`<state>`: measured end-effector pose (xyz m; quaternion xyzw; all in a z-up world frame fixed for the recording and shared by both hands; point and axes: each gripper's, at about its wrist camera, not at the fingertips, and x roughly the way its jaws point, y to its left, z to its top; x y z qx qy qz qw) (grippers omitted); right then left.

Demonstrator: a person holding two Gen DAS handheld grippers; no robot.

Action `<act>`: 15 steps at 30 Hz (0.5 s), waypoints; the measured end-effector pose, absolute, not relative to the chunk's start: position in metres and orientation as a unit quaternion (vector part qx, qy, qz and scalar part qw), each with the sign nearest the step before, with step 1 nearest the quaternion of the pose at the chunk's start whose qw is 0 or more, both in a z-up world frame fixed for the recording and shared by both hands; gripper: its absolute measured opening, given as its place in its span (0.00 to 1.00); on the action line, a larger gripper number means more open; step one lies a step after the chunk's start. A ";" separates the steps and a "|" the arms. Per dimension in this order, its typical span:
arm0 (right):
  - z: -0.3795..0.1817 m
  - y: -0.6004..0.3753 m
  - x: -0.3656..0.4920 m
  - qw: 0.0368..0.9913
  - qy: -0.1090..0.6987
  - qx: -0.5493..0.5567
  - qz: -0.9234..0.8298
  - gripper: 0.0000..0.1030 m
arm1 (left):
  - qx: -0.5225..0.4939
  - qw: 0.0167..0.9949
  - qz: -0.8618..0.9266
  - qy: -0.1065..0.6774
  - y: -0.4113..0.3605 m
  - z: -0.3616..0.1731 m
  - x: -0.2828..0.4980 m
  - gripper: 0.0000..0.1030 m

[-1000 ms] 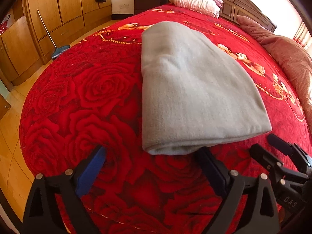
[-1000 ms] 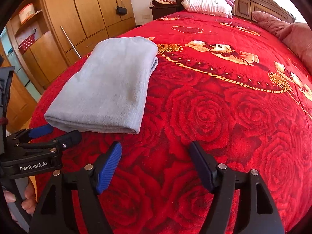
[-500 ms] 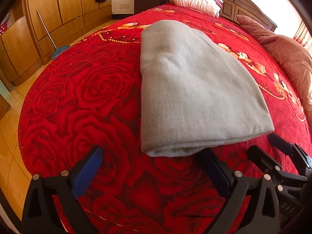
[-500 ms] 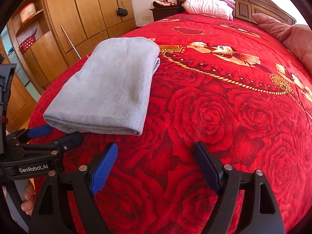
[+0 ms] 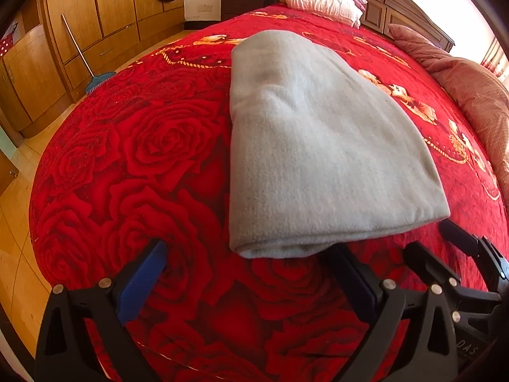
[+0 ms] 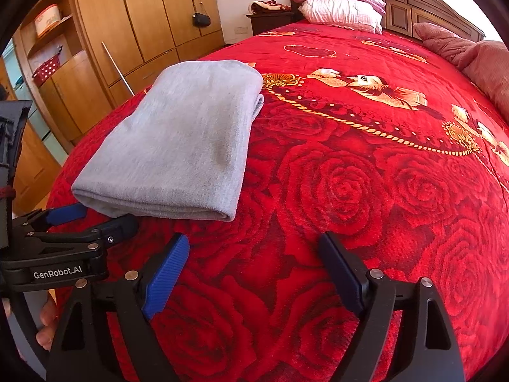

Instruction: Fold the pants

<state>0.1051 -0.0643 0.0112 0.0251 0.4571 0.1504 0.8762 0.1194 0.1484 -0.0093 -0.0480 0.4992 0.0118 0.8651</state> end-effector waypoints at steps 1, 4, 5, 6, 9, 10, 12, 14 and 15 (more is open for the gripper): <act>0.011 -0.064 0.105 0.876 0.457 0.025 0.151 0.84 | -0.048 0.865 0.012 0.500 0.148 -0.010 0.120 1.00; 0.011 -0.064 0.105 0.876 0.457 0.025 0.151 0.84 | -0.049 0.864 0.013 0.501 0.148 -0.010 0.120 1.00; 0.011 -0.064 0.105 0.876 0.457 0.025 0.151 0.84 | -0.049 0.864 0.013 0.501 0.149 -0.010 0.120 1.00; 0.011 -0.064 0.105 0.876 0.457 0.026 0.151 0.84 | -0.048 0.864 0.013 0.501 0.148 -0.010 0.120 1.00; 0.011 -0.064 0.106 0.876 0.457 0.026 0.151 0.85 | -0.049 0.864 0.013 0.501 0.148 -0.010 0.120 1.00; 0.011 -0.064 0.106 0.876 0.457 0.026 0.151 0.85 | -0.049 0.864 0.013 0.501 0.148 -0.010 0.120 1.00; 0.011 -0.064 0.106 0.876 0.457 0.026 0.151 0.85 | -0.049 0.864 0.014 0.501 0.148 -0.011 0.120 1.00; 0.011 -0.064 0.106 0.876 0.457 0.026 0.151 0.85 | -0.049 0.863 0.015 0.502 0.148 -0.011 0.120 1.00; 0.011 -0.064 0.106 0.876 0.457 0.026 0.151 0.85 | -0.049 0.863 0.015 0.502 0.147 -0.011 0.120 1.00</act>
